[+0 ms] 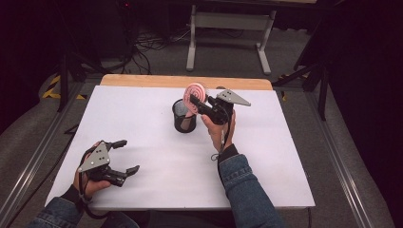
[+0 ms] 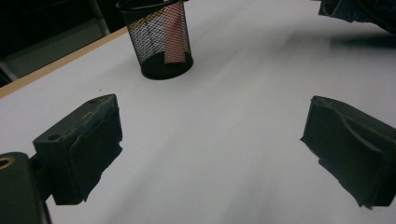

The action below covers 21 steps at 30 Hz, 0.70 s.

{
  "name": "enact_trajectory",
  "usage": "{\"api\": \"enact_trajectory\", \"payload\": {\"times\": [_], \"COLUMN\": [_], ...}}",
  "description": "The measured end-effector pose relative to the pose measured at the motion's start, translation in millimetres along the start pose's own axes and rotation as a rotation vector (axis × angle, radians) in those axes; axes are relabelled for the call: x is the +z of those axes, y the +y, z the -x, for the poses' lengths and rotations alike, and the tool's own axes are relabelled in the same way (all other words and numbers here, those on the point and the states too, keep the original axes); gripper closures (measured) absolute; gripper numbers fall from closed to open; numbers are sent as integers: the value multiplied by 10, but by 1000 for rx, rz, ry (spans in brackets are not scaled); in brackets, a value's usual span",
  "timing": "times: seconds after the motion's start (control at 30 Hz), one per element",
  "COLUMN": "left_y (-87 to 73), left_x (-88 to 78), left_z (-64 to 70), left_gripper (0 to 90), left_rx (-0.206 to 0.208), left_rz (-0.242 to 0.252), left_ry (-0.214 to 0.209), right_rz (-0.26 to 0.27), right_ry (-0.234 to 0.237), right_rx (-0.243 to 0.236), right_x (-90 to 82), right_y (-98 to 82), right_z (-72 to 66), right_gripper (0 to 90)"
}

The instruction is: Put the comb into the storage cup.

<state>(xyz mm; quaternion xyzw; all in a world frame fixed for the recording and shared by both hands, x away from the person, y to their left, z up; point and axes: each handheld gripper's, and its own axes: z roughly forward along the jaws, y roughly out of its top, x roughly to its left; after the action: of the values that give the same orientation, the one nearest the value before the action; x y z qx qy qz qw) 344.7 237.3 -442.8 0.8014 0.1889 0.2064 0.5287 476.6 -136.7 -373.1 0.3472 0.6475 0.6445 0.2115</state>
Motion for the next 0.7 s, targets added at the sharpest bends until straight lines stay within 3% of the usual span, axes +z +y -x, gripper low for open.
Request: {"api": "enact_trajectory", "payload": {"times": [0.47,0.7], "left_y": [-3,-3], "left_x": [11,12], "left_z": [3,1], "left_gripper": [56,57], "left_rx": [0,2], "left_rz": [-7,-11], "left_ry": [-3,-4], "right_rz": [-31,-49], "right_ry": [-25,-45], "right_rx": [-2,-51], "right_x": [-24,-19], "right_y": [-57,-30], "right_z": [24,10], "right_gripper": [579,575]}}
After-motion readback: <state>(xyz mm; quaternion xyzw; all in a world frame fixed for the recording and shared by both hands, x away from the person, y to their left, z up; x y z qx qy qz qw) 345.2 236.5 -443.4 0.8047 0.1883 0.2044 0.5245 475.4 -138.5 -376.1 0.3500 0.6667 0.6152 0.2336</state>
